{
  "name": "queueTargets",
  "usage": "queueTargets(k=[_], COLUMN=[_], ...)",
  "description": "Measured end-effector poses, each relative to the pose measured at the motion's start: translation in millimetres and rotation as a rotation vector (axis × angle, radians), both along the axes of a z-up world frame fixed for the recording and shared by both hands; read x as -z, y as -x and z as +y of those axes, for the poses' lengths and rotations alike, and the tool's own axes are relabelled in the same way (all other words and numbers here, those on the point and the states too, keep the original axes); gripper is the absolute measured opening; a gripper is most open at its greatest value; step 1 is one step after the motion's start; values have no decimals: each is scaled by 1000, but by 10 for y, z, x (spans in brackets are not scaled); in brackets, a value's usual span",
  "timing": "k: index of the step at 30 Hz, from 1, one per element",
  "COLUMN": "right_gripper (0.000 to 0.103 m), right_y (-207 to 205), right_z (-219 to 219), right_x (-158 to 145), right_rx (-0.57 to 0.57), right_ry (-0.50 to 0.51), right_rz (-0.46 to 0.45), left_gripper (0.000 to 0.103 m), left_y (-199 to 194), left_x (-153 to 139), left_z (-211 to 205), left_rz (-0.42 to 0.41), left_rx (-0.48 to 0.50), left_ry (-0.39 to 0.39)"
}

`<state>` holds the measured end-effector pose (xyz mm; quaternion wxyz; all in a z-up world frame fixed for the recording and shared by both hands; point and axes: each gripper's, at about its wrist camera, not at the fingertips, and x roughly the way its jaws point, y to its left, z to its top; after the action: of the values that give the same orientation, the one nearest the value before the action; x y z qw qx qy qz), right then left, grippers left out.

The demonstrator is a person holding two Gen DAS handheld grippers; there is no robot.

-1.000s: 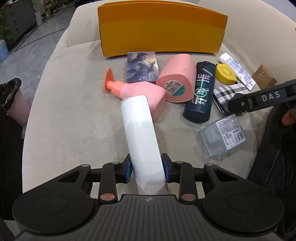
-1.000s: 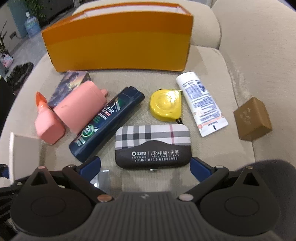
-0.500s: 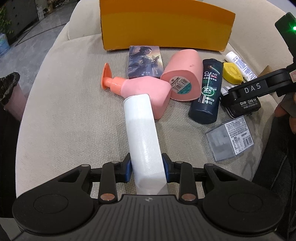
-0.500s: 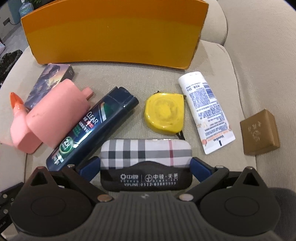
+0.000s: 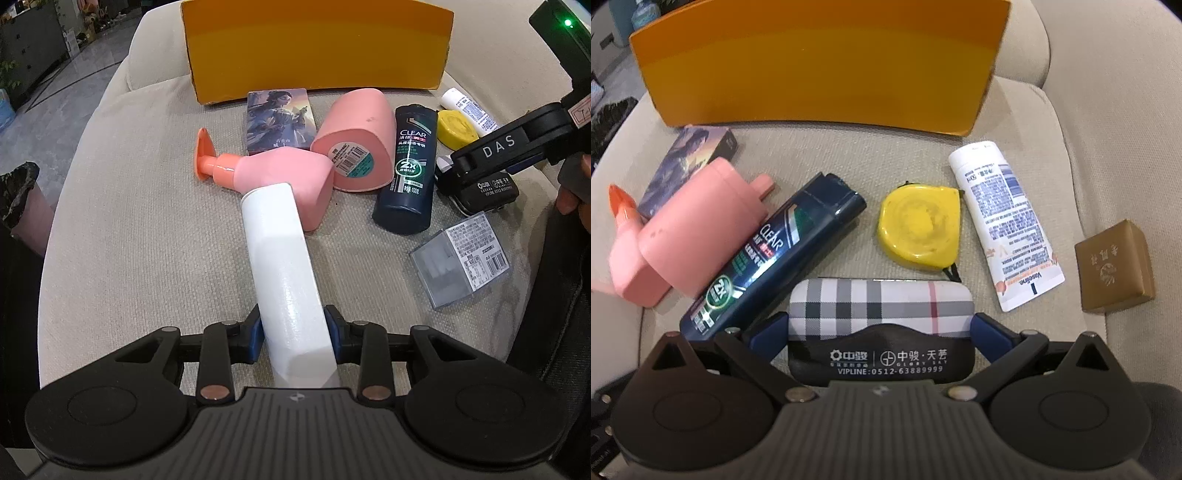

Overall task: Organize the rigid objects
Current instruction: 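Grasp the plaid zipper case with the right tool while the left tool holds the bottle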

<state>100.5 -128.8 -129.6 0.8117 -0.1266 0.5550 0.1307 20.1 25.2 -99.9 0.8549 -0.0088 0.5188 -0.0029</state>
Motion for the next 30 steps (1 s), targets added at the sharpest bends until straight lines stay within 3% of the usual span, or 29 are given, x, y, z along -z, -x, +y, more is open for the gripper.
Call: queueTargets(k=[9,12,18,30], right_gripper=[101,101,101,100], right_y=[31,57,-12,-164], right_z=[38,68,128,-136], right_x=[-1,19,45,22], right_rx=[-22,-9,-3,-42], right_ry=[32,91,119,6], right_rz=[-5,-19,14,75], left_gripper=[42,42,42,42], left_y=[4,8,-17,-33], left_x=[13,14,15,22], left_z=[32,52,40,-9], left_rz=[-4,-6,4,9], left_rx=[-7,-8,0,-5], left_ry=[12,20,12,-7])
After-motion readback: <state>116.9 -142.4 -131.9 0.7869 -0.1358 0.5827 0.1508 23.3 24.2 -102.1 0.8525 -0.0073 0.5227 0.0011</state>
